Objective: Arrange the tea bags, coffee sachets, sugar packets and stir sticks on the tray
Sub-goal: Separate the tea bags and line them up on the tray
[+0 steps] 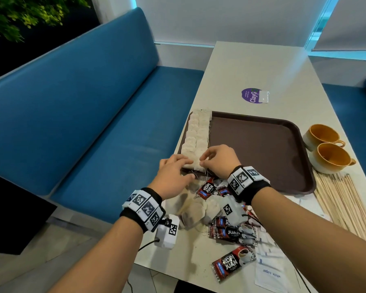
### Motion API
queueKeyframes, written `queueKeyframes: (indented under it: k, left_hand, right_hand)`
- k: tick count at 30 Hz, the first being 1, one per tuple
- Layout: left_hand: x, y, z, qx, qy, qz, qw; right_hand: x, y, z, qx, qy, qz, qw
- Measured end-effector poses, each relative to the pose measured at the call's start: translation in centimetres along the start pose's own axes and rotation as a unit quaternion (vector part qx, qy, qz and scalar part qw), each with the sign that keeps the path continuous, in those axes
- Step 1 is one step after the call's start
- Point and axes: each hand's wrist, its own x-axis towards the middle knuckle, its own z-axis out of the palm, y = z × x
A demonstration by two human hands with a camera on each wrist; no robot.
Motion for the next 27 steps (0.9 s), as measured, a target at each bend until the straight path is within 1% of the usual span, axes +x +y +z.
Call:
queueKeyframes:
  k: [2,4,7,12,17,27]
  left_hand:
    - [0.4,-0.2,0.0,0.063,-0.049,0.002,0.997]
    - [0.6,-0.4,0.0,0.097,-0.092,-0.015,0.991]
    - [0.6,-0.3,0.0,0.127,-0.119,-0.026,0.984]
    - [0.4,0.5,-0.4,0.137,-0.128,-0.042,0.981]
    - [0.3,2.1,-1.3,0.134,-0.132,-0.032,0.982]
    - [1.9,1.8,-1.6,0.124,-0.128,-0.014,0.984]
  right_hand:
    - [-0.5,0.8,0.1,-0.020,-0.025,-0.004,0.999]
    - [-0.7,1.2,0.3,-0.010,-0.035,0.003,0.999]
    - [-0.4,1.1,0.4,-0.008,-0.042,0.004,0.999]
    - [0.2,0.6,0.3,-0.008,-0.041,0.007,0.999]
    - [0.8,0.7,0.4,-0.022,-0.028,0.011,0.999]
    - [1.8,0.2,0.4,-0.036,-0.019,0.020,0.999]
